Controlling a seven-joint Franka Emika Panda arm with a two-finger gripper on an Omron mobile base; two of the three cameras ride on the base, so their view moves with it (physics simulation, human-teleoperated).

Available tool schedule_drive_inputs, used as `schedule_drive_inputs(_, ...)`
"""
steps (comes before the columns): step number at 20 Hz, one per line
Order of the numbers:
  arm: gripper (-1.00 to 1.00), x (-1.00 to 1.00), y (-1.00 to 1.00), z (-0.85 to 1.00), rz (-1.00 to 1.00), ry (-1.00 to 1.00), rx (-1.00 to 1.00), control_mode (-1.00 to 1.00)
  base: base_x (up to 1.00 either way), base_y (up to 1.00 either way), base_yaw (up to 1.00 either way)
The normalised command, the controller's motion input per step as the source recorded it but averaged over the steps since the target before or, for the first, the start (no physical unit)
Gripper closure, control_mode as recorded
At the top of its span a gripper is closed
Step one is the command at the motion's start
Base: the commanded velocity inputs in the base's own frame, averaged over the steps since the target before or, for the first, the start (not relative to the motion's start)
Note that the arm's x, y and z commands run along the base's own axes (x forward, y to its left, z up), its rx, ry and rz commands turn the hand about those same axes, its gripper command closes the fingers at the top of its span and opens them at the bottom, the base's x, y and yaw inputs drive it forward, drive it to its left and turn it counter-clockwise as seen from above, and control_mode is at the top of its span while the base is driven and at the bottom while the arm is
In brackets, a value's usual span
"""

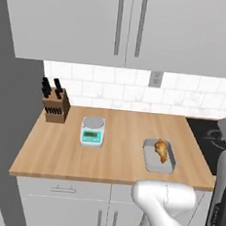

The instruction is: Take the meat container that has the chicken drumstick and place it on the second highest rack of the freezer. Then take the vegetable container that has the sweet potato and lime and place it on the highest rack of the freezer.

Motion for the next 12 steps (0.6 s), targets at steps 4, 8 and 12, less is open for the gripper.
schedule_drive_inputs(4, -1.0, 0.21, 0.0, -0.19, 0.08, 0.16, 0.0, -1.0, 0.08, 0.0, 0.0)
schedule_drive_inputs(8, -1.0, 0.75, 0.0, -0.96, 0.09, 0.32, 0.0, -1.0, 0.0, 0.0, 0.0)
schedule_drive_inputs(12, -1.0, 0.92, 0.0, -0.81, 0.1, 0.24, 0.0, -1.0, 0.0, 0.0, 0.0)
